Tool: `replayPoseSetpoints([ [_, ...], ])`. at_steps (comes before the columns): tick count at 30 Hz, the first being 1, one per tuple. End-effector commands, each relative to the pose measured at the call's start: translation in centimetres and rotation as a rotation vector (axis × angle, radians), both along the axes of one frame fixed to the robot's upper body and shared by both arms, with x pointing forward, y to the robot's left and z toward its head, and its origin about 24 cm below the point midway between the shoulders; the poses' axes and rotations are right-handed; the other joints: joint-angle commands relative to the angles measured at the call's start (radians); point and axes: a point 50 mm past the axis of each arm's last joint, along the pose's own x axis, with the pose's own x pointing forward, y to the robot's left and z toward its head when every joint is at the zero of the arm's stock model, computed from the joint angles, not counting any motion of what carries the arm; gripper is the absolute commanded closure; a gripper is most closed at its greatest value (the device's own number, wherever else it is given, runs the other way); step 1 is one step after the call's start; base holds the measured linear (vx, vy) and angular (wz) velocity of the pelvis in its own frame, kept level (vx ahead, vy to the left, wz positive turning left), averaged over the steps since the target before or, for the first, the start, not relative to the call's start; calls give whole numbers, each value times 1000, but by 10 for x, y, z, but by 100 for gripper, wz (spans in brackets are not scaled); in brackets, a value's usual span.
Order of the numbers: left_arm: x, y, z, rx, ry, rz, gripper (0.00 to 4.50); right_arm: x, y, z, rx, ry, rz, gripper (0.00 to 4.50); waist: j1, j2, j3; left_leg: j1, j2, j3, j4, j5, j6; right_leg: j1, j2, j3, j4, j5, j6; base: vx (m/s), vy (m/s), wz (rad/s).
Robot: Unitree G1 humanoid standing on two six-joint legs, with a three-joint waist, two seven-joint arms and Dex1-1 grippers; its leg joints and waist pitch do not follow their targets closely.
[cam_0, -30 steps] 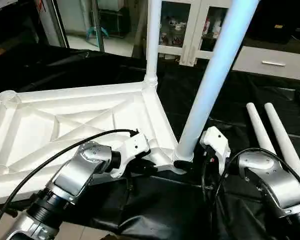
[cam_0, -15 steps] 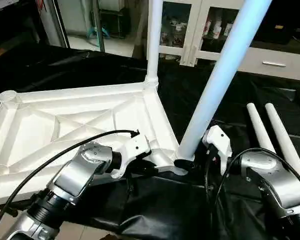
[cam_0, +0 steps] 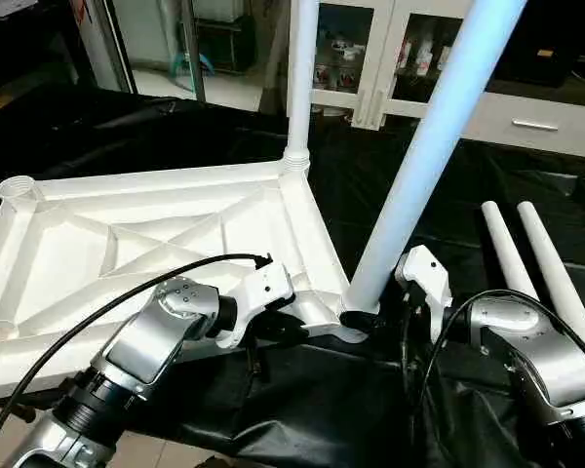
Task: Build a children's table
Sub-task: Rotate leg to tighten
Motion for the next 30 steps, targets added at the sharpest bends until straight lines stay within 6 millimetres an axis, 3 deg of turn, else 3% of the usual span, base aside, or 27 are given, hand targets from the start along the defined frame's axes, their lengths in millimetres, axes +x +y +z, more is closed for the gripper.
replayPoseSetpoints([
  [1, -4, -3, 0, -9, 12, -30, 450, -3, -2, 3, 9, -5, 1, 179, 2, -1, -56, 12, 59, -26, -73, -156, 35, 49, -64, 41, -63, -146, -234, 0, 0, 0],
  [6, -5, -2, -1, -8, 17, -19, 450, -3, -2, -1, 20, 8, -28, 179, 2, 1, -55, 12, 58, -26, -73, -159, 35, 48, -64, 41, -63, -152, -234, 0, 0, 0],
  [11, 4, -4, -4, -25, 1, 83, 450, 12, -1, -14, 20, -2, -242, 180, -9, 0, -51, 10, 54, -27, -77, -207, 5, 43, -63, 40, -72, -223, -223, 0, 0, 0],
  [12, 13, -10, -6, -47, -17, 168, 450, 20, 8, -22, 39, 4, -351, 180, -15, 3, -49, 12, 55, -29, -79, -241, -8, 42, -62, 39, -76, -270, -210, 0, 0, 0],
  [14, 17, -13, -6, -56, -23, 201, 450, 23, 13, -25, 42, 3, -394, 180, -24, 0, -43, 17, 50, -33, -81, -320, -30, 34, -63, 36, -89, -407, -173, 0, 0, 0],
  [15, 25, -19, -8, -62, -36, 264, 450, 31, 24, -30, 33, -2, -479, 180, -32, 1, -43, 20, 47, -37, -82, -351, -44, 29, -64, 35, -100, -489, -139, 0, 0, 0],
  [17, 31, -24, -8, -65, -44, 299, 450, 37, 31, -33, 22, -6, -531, 180, -32, 0, -45, 23, 47, -40, -81, -354, -46, 29, -66, 35, -102, -517, -120, 0, 0, 0],
  [19, 38, -30, -8, -71, -54, 350, 450, 44, 40, -35, 12, -8, -602, 180, -33, 4, -40, 30, 44, -40, -80, -378, -46, 19, -64, 32, -113, -566, -96, 0, 0, 0],
  [21, 52, -38, -6, -68, -77, 460, 450, 54, 51, -40, -22, -4, -736, 180, -41, 4, -43, 26, 42, -44, -81, -389, -56, 19, -65, 29, -114, -589, -85, 0, 0, 0],
  [22, 57, -42, -6, -63, -81, 513, 450, 58, 55, -42, -39, 2, -782, 180, -39, 3, -46, 27, 43, -45, -83, -376, -53, 22, -65, 28, -113, -566, -80, 0, 0, 0],
  [24, 64, -45, -5, -50, -97, 577, 450, 62, 60, -45, -66, 5, -855, 180, -36, 7, -46, 33, 43, -40, -83, -377, -49, 16, -62, 30, -114, -518, -93, 0, 0, 0],
  [27, 70, -49, -5, -29, -126, 608, 450, 67, 67, -47, -75, 14, -923, 181, -33, 10, -50, 24, 46, -38, -90, -346, -43, 24, -61, 33, -103, -392, -120, 0, 0, 0],
  [30, 70, -52, -5, -37, -125, 587, 450, 71, 71, -44, -36, 9, -952, 181, -31, 8, -52, 22, 46, -36, -90, -332, -35, 27, -64, 36, -98, -347, -134, 0, 0, 0],
])
